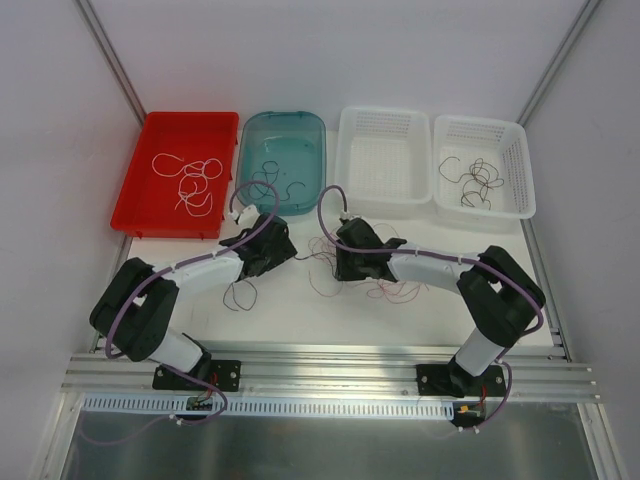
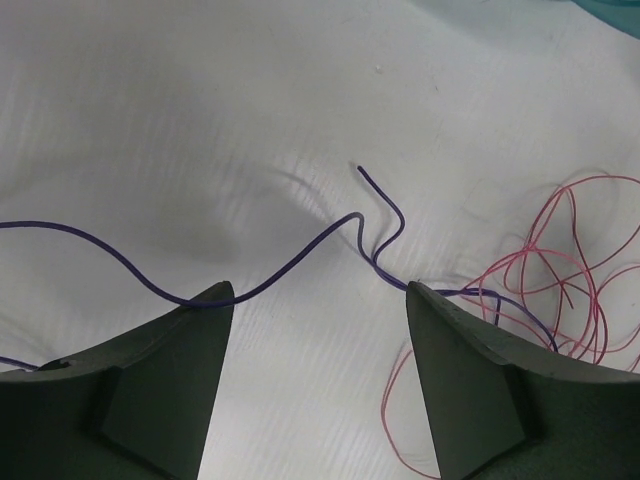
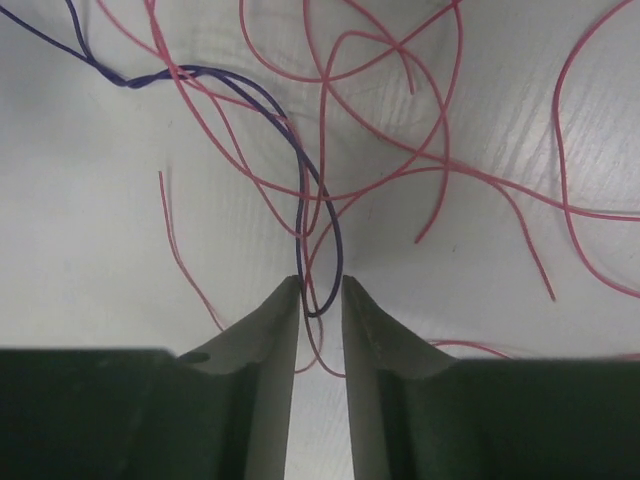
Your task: Untangle the cables
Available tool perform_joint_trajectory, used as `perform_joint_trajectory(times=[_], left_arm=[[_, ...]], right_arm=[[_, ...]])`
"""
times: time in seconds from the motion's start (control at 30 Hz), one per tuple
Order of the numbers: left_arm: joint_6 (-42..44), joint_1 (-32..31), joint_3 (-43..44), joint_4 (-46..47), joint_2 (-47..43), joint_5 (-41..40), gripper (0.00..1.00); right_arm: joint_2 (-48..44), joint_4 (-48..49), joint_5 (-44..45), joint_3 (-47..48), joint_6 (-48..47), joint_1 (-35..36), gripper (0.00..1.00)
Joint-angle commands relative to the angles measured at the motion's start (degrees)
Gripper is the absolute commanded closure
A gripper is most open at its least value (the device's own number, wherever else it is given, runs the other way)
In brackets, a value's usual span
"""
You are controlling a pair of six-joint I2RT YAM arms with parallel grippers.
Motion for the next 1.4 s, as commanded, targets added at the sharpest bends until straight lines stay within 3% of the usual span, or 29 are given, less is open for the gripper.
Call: perform_joint_trajectory(times=[0.0,0.07,0.13,0.47,0.7,0.73,0.83,1.1,1.37], left_arm=[[-1.2,-0.7,3.6,-0.3,2.6,0.5,0.3],[-1.4,-0.8,4.3,-0.3,4.3,0.5,0.31],[-1.8,-1.0,5.2,-0.3,5.4,0.4,0.32],[-3.2,-1.0,7.3,-0.4,11.2,-2.5,0.44],[-2.7,-1.1,7.6,-0.5,12.8,-5.2,0.72],[-2.5,-1.1,7.6,-0.8,12.8,-5.5,0.82],[-0.9,-0.9,7.2,-1.7,11.3,-7.2,1.0],[9.8,0.4,2.8,-4.0,-0.3,-12.6,1.0],[21.2,6.3,0.3,-8.3,-12.2,-14.2,1.0]], right_arm=[[0.5,3.8,0.0,-2.2,1.6,-0.6,0.75],[0.8,4.7,-0.3,-3.0,2.0,-0.7,0.88],[1.1,5.1,-1.0,-3.6,2.3,-0.8,0.95],[1.5,6.6,-2.9,-5.3,3.3,-0.9,0.99],[0.0,6.5,-2.9,-6.9,3.2,-0.8,0.99],[-0.4,6.3,-2.8,-7.2,3.1,-0.8,0.99],[-2.2,4.5,-1.5,-8.2,2.2,-0.9,0.99],[-9.9,-1.7,3.3,-11.9,-1.2,-4.2,0.99],[-21.2,-8.6,3.4,-15.8,-4.8,-10.7,0.99]])
